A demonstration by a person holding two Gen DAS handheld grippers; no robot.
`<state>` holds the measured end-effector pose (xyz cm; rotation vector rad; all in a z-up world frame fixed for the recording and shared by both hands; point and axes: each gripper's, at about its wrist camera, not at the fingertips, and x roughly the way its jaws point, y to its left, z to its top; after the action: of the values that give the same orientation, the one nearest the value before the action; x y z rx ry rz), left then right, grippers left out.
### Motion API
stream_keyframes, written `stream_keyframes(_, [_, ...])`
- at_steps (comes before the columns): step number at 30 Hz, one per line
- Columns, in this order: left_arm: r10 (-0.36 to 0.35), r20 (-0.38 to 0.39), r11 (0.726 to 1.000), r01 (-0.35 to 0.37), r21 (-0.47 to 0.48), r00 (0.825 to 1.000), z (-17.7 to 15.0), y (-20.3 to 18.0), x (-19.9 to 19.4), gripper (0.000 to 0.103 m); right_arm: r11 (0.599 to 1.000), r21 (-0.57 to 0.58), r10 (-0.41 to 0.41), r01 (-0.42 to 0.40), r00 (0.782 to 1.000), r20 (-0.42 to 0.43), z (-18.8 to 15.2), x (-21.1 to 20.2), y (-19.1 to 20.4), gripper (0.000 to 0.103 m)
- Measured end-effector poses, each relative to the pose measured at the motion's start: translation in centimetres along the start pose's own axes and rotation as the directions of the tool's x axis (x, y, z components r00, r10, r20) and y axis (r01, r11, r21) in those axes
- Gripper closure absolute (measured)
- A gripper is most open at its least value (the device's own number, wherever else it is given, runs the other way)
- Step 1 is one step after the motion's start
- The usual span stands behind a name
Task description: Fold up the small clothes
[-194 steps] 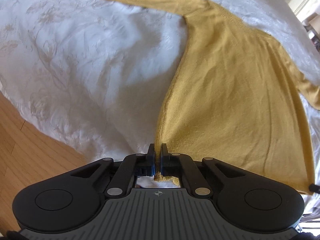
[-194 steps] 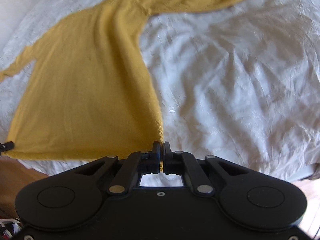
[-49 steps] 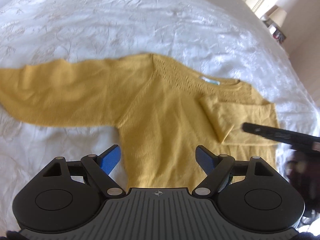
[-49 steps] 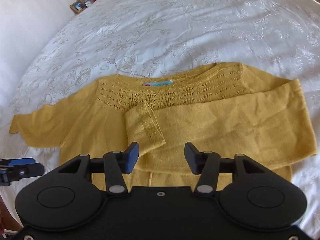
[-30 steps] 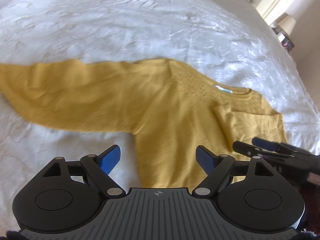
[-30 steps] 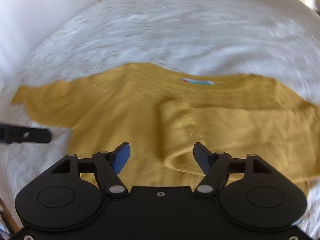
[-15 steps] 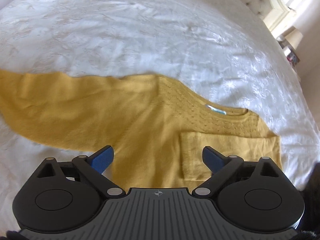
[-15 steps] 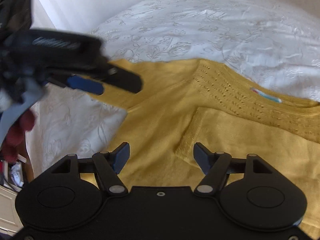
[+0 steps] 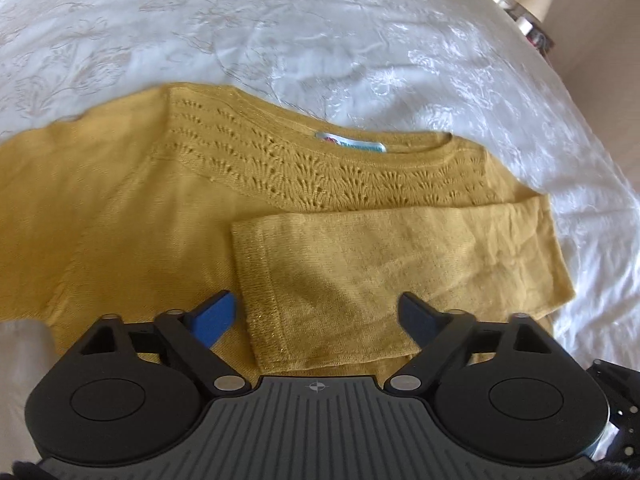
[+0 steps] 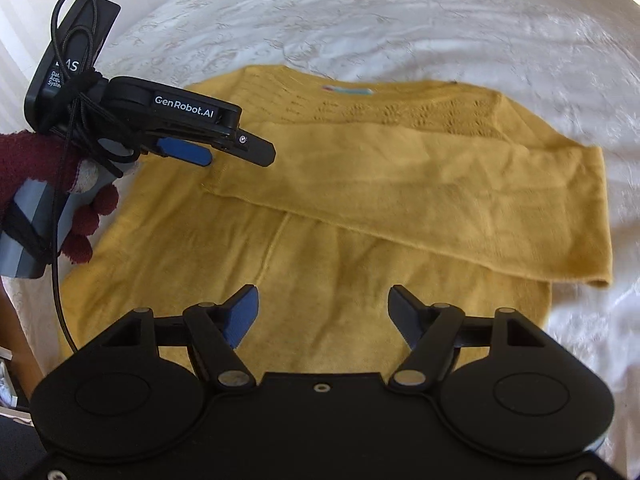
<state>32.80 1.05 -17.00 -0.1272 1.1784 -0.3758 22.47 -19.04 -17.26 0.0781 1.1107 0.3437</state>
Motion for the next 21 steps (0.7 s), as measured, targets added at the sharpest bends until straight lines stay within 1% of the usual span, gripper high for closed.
stream_keyframes(1, [0.001,-0.003,1.0,-0.001,0.003,1.0,0.0,0.0,0.3,0.025,1.0,0.009,0.0,0.0,1.0,-0.007,-0.2,0.1,-0.1,0.029])
stream_keyframes(6, [-0.005,-0.01,0.999,0.005,-0.036,1.0,0.5,0.6,1.3,0.026,0.999,0.047,0.016,-0.015,0.999,-0.031,-0.5,1.1,-0.7,0.029])
stream_keyframes(9, [0.019,-0.009,0.998,-0.02,-0.059,1.0,0.7,1.0,1.5,0.029,0.998,0.059,0.022,-0.02,0.999,-0.031,-0.5,1.2,-0.9,0.029])
stream_keyframes(10, [0.026,-0.008,0.998,-0.027,-0.064,1.0,0.7,1.0,1.5,0.031,0.998,0.064,0.022,-0.02,0.999,-0.031,-0.5,1.3,-1.0,0.028])
stream_keyframes(12, [0.03,-0.014,0.996,-0.031,-0.078,0.999,0.9,1.0,1.6,0.032,0.997,0.073,0.019,-0.017,0.999,-0.032,-0.6,1.3,-1.2,0.028])
stream_keyframes(13, [0.038,-0.017,0.996,-0.039,-0.08,0.999,1.0,0.9,1.6,0.036,0.997,0.078,0.017,-0.015,0.999,-0.033,-0.7,1.3,-1.2,0.028])
stream_keyframes(14, [0.055,-0.009,0.995,-0.055,-0.082,0.998,1.1,0.7,1.5,0.052,0.996,0.083,0.015,-0.012,0.999,-0.034,-0.8,1.2,-1.3,0.028])
stream_keyframes(15, [0.076,0.003,0.994,-0.076,-0.085,0.997,1.2,0.5,1.3,0.063,0.996,0.09,0.013,-0.009,0.999,-0.036,-0.9,1.2,-1.3,0.028])
stream_keyframes(16, [0.079,0.012,0.993,-0.077,-0.088,0.997,1.3,0.3,1.1,0.085,0.995,0.098,0.009,-0.006,0.999,-0.037,-1.0,1.1,-1.4,0.028])
stream_keyframes(17, [0.056,0.009,0.994,-0.054,-0.092,0.998,1.5,0.2,0.9,0.095,0.994,0.106,0.006,-0.001,0.999,-0.039,-1.1,1.0,-1.5,0.028])
stream_keyframes(19, [0.017,0.016,0.996,-0.015,-0.093,1.0,1.9,-0.4,0.3,0.096,0.993,0.119,-0.002,0.007,0.999,-0.043,-1.3,0.8,-1.6,0.028])
stream_keyframes(21, [0.003,0.054,0.998,0.0,-0.067,0.999,2.5,-1.4,-1.1,0.097,0.992,0.126,-0.011,0.017,0.999,-0.047,-1.5,0.7,-1.5,0.028])
